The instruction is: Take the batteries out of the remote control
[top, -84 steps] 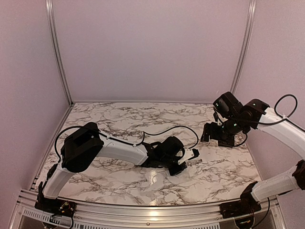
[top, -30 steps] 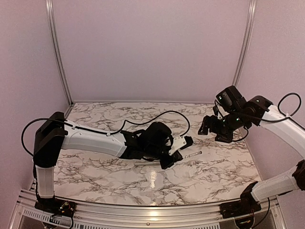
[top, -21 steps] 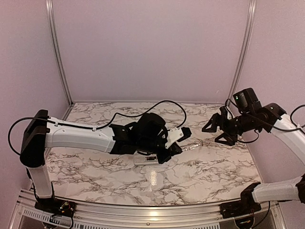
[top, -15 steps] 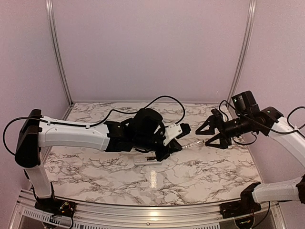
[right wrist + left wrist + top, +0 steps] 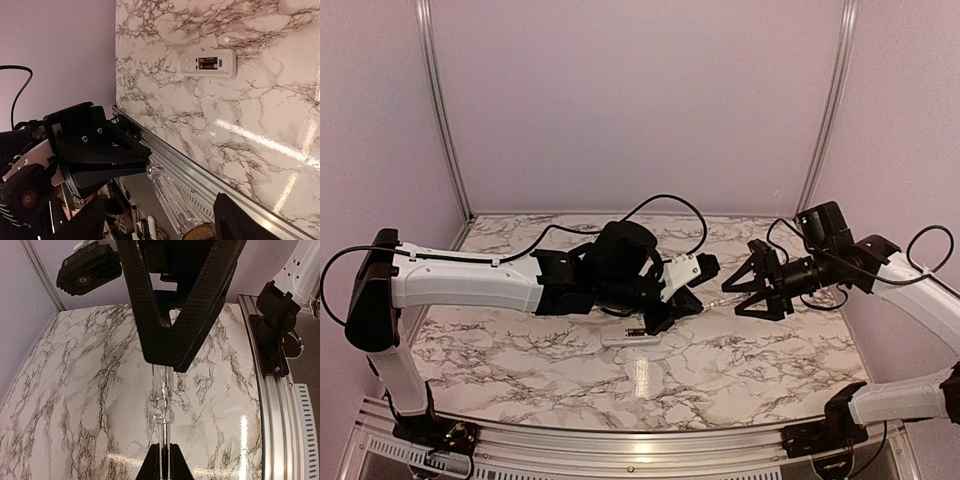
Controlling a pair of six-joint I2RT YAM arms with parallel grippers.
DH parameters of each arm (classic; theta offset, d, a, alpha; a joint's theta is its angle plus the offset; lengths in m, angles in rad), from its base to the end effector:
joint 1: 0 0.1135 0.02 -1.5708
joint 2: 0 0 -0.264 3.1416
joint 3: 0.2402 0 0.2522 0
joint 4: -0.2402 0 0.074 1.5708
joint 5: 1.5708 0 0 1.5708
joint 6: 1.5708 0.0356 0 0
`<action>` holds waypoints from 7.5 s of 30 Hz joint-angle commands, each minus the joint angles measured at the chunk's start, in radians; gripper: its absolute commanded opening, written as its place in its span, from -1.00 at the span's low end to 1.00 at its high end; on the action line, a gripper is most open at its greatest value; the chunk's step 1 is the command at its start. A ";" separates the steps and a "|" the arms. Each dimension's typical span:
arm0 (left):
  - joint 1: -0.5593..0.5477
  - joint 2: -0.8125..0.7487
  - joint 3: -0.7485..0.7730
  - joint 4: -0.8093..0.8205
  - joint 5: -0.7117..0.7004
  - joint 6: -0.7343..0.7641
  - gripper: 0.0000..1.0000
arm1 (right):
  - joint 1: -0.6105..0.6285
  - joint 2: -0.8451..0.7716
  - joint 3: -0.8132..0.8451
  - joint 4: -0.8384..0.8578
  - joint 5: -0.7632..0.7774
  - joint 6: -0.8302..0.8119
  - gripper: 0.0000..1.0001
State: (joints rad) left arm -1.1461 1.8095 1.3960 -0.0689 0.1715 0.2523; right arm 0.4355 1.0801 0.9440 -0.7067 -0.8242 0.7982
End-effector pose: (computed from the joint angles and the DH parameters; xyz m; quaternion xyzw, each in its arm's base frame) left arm 0.1706 -0.3920 0.2759 0.5825 0.6238 -0.2890 0.4335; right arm 0.1810 0.1130 0.2993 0.0142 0.8679 0.4940 0.0496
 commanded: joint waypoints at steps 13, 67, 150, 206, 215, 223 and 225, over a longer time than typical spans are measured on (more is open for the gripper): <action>0.006 -0.018 0.017 0.012 0.045 0.014 -1.00 | -0.004 0.066 -0.023 0.128 -0.026 0.036 -0.11; 0.178 0.070 0.195 -0.039 0.583 -0.292 0.09 | 0.025 -0.001 0.089 0.300 -0.095 -0.096 -1.00; 0.059 -0.010 0.223 -0.202 0.165 0.077 -1.00 | 0.069 0.100 0.162 0.165 -0.092 0.054 -0.37; 0.054 -0.008 0.190 -0.209 0.171 0.097 -1.00 | 0.083 0.097 0.176 0.148 -0.103 0.042 -0.79; 0.054 -0.004 0.202 -0.220 0.165 0.098 -0.70 | 0.083 0.094 0.180 0.112 -0.094 0.015 -1.00; 0.054 -0.105 0.091 -0.185 0.108 0.099 0.97 | 0.083 0.087 0.196 0.068 -0.020 -0.009 -1.00; 0.055 -0.134 0.047 -0.185 0.089 0.096 0.98 | 0.083 0.086 0.193 0.054 -0.001 -0.019 -1.00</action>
State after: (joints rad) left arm -1.0866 1.7592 1.5120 -0.2668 0.3065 0.3481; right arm 0.5091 1.1755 1.0981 -0.6079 -0.8791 0.8139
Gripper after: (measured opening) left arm 0.981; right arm 0.126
